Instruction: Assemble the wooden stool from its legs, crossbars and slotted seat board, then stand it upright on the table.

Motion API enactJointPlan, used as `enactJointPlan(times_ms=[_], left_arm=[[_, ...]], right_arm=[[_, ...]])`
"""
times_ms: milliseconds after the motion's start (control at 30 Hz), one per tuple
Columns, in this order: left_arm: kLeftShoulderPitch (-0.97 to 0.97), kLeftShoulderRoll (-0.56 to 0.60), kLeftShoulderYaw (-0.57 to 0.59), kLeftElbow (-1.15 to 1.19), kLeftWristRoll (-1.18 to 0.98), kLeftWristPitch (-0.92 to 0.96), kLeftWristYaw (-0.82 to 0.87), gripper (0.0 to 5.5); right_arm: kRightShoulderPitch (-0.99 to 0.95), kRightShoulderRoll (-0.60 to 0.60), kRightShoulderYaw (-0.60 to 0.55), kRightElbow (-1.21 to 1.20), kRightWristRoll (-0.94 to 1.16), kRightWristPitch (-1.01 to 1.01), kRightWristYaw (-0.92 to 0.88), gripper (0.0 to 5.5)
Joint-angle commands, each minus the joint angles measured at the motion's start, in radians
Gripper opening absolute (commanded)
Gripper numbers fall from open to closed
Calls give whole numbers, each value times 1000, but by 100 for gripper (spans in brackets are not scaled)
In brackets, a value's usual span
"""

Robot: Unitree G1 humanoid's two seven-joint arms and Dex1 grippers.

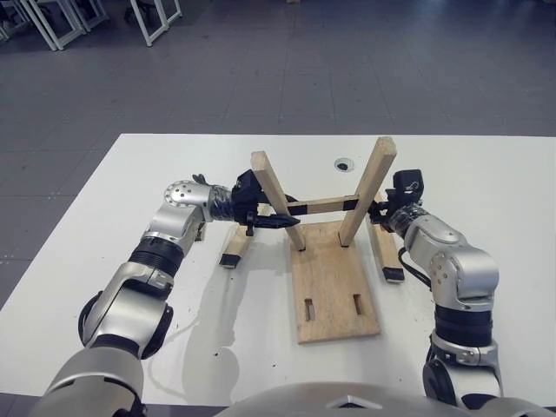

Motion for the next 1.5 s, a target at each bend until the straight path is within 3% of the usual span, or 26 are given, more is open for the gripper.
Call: enactJointPlan(times_ms=[33,200,333,467,600,700,733,833,1000,1133,1300,1400,1500], left_arm=[[75,-29,-169,74,318,-135,-21,206],[65,-45,-140,79,287,-162,-13,206],[45,-61,-127,93,285,-226,-18,206],[-3,-87,-123,139,288,-260,-26,206],[-20,-99,-121,146,284,-276,-44,206],[-30,-110,-119,143,280,-281,-55,206],[-33,-112,-117,141,279,-280,-58,206],[-54,-127,-92,149,283,-284,-40,288],[-78,-139,-40,178,344,-311,-59,359],[-116,-52,-40,222,456,-304,-63,419],[-138,42,39,227,496,-216,-32,419],[-177,100,119,168,502,-70,64,419],[-269,25,388,-42,333,343,469,357]], right_arm=[[40,-214,-13,-33,38,5,180,344],[145,-608,-24,-48,131,-32,602,344],[211,-774,93,-211,257,-94,943,344],[143,-735,281,-233,199,-177,1000,344],[112,-646,476,-78,20,-358,966,344],[118,-624,548,-2,-80,-469,940,344],[125,-623,559,9,-100,-492,937,344],[166,-635,575,15,-127,-533,933,340],[199,-628,584,28,-151,-555,898,340],[225,-619,570,20,-148,-543,859,340],[248,-615,559,16,-144,-539,826,340],[250,-611,557,24,-147,-545,816,340],[253,-610,556,33,-151,-554,813,340]])
